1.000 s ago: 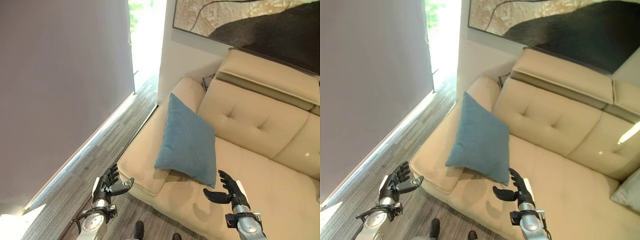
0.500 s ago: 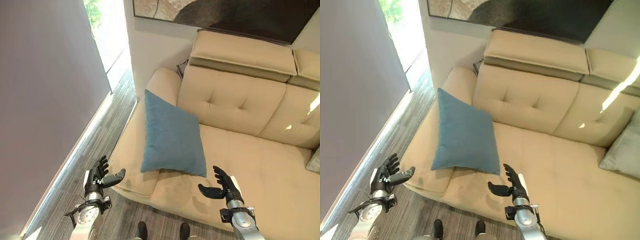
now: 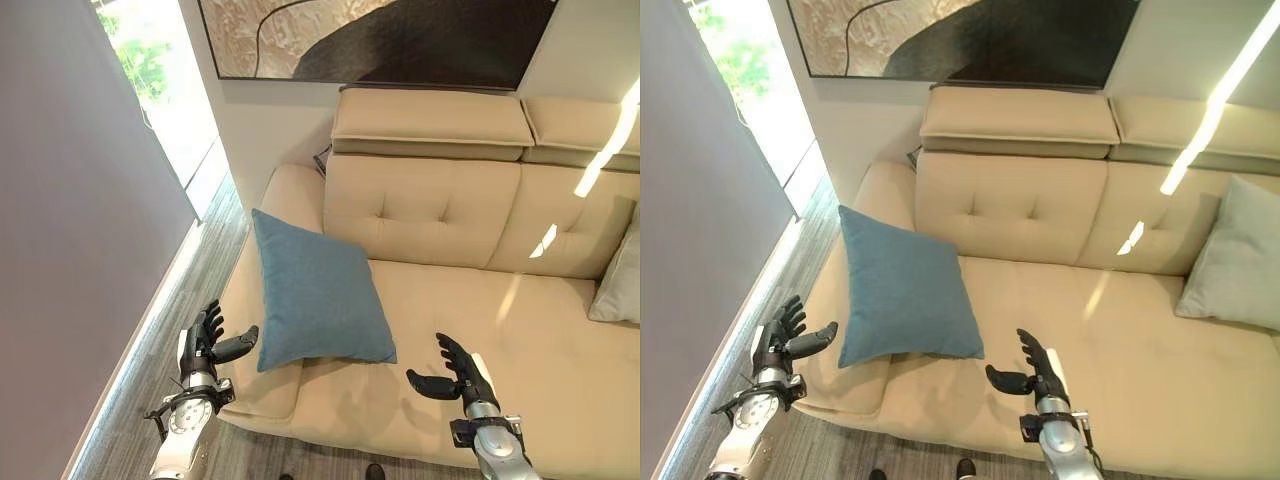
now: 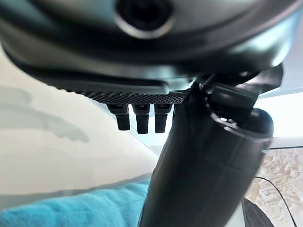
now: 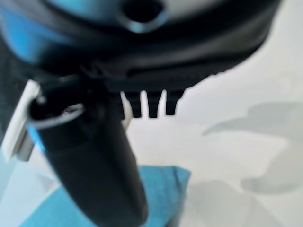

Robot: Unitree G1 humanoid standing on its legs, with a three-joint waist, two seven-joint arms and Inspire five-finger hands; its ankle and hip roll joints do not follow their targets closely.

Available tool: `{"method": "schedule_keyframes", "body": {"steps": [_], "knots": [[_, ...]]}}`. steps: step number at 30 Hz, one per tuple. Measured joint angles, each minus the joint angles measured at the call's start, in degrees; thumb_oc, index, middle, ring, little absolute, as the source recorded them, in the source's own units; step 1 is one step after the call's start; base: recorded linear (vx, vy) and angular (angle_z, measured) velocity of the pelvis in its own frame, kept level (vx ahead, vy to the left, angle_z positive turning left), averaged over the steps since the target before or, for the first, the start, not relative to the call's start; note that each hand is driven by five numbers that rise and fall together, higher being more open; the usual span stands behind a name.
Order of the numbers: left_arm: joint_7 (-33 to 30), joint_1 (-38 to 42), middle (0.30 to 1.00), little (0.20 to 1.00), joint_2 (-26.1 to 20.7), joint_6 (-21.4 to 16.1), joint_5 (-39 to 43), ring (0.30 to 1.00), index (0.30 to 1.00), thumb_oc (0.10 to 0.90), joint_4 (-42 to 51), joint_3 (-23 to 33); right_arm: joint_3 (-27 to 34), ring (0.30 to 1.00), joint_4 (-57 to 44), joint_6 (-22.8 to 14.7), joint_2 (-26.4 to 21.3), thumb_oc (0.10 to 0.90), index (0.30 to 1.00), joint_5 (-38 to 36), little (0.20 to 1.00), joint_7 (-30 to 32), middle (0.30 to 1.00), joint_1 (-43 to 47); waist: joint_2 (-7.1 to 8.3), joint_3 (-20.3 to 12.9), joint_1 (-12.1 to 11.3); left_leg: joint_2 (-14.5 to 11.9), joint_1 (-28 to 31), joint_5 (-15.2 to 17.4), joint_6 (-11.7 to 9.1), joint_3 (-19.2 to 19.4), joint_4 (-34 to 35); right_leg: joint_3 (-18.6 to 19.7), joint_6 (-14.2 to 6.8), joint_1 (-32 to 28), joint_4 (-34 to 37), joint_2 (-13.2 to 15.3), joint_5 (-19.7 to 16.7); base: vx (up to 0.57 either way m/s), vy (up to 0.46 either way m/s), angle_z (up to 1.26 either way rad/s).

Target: Pick up all the scattered cushions and arrange them neatly on the sofa.

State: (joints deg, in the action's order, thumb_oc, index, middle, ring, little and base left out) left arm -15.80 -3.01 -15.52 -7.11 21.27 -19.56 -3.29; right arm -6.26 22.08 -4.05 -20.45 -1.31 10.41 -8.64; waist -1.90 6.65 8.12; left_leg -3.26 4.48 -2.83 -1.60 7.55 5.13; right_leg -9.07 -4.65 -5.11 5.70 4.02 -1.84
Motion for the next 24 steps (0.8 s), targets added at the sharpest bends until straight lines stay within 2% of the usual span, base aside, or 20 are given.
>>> {"method": "schedule_keyframes", "body": {"steps": [6,14,20,24], "knots": [[-0.2,0.5,0.9,0.9,0.0,0.1,1.0,0.9,0.9,0.8,-2.1,-0.6,-0.1,0.9,0.0,0.2,-0.3,0.8,0.9,0.0,0.9,-0.1,0.9,-1.9,-1.01,-1.7,0.7,0.0,-0.7,0.0,0.0,1.3,0.0,1.4,0.1,1.3,0.0,0.0,-0.3,0.03,-0.036,-0.11],[-0.8,1.5,0.9,0.9,0.7,0.5,1.2,0.9,0.9,0.8,-6.9,-2.2,-0.1,0.9,0.0,0.3,-0.3,0.8,0.9,0.0,0.9,-0.1,0.9,-2.9,-2.13,-2.5,3.8,0.0,-1.7,0.0,0.0,1.6,0.0,1.7,0.4,2.6,0.0,0.0,-0.6,0.02,-0.014,-0.03],[-0.9,3.9,0.9,0.9,0.7,1.2,1.2,0.9,0.9,0.8,-9.7,-3.8,-0.2,0.9,0.0,0.3,-0.5,0.8,0.9,0.0,0.9,-0.1,0.9,-2.9,-2.43,-2.7,4.2,-0.2,-2.4,0.0,0.0,2.9,0.0,3.0,0.4,4.1,0.0,-0.2,-0.8,-0.01,-0.012,-0.1],[-0.8,5.4,0.9,0.9,0.6,1.2,1.3,0.9,0.9,0.8,-10.6,-4.9,-0.7,0.9,0.0,0.3,-1.0,0.8,0.9,0.0,0.9,-0.1,0.9,-3.4,-2.71,-2.8,5.5,-0.3,-3.4,-0.1,0.0,3.5,0.0,3.2,0.6,5.1,0.0,-0.3,-1.4,0.01,-0.01,-0.1]]}}
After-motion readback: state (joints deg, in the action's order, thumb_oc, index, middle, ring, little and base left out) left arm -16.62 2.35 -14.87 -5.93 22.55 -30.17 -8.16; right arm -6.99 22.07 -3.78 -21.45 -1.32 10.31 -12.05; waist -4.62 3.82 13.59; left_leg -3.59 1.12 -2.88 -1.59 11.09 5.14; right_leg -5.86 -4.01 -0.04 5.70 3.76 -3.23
